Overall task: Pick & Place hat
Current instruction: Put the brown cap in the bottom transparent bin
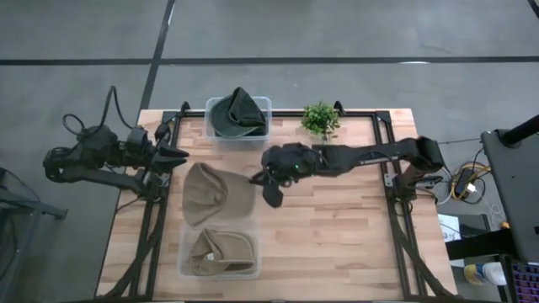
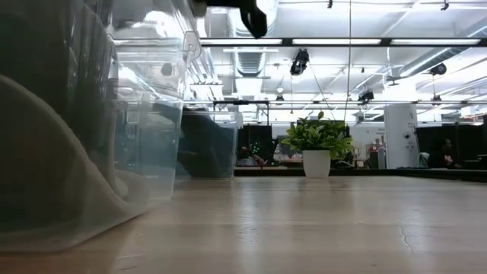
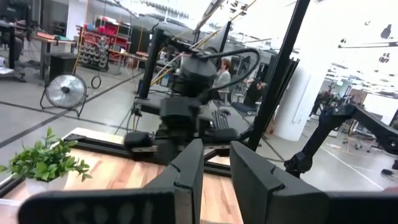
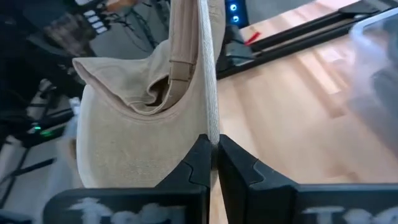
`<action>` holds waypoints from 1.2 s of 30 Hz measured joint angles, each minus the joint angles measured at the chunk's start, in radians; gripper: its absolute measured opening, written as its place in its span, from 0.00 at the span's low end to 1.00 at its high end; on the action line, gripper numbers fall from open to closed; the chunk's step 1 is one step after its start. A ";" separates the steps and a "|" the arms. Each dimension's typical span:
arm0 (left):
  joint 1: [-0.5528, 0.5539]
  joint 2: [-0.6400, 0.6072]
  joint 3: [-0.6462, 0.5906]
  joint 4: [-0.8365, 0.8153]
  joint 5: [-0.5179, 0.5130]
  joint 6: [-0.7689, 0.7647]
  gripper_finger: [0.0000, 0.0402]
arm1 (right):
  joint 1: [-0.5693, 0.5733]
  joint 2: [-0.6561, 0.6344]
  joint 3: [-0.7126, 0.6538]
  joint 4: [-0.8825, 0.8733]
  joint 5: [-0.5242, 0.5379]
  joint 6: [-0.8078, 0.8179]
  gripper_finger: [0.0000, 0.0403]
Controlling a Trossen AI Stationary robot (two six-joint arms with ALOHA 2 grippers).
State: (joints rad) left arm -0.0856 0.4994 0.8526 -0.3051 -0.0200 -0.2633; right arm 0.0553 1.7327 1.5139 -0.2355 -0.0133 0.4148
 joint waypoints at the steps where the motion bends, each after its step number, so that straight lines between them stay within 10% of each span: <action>1: 0.000 -0.001 0.001 -0.001 0.000 0.000 0.18 | 0.016 -0.003 0.000 -0.001 0.006 0.016 0.03; 17: 0.000 -0.004 -0.001 -0.002 0.000 0.006 0.18 | 0.230 0.019 -0.003 0.007 0.199 0.120 0.03; 36: 0.000 -0.004 -0.005 -0.003 -0.004 0.011 0.18 | 0.258 0.139 0.033 0.043 0.178 0.162 0.03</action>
State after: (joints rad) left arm -0.0856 0.4950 0.8481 -0.3082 -0.0243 -0.2528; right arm 0.3129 1.8715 1.5472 -0.1926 0.1650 0.5771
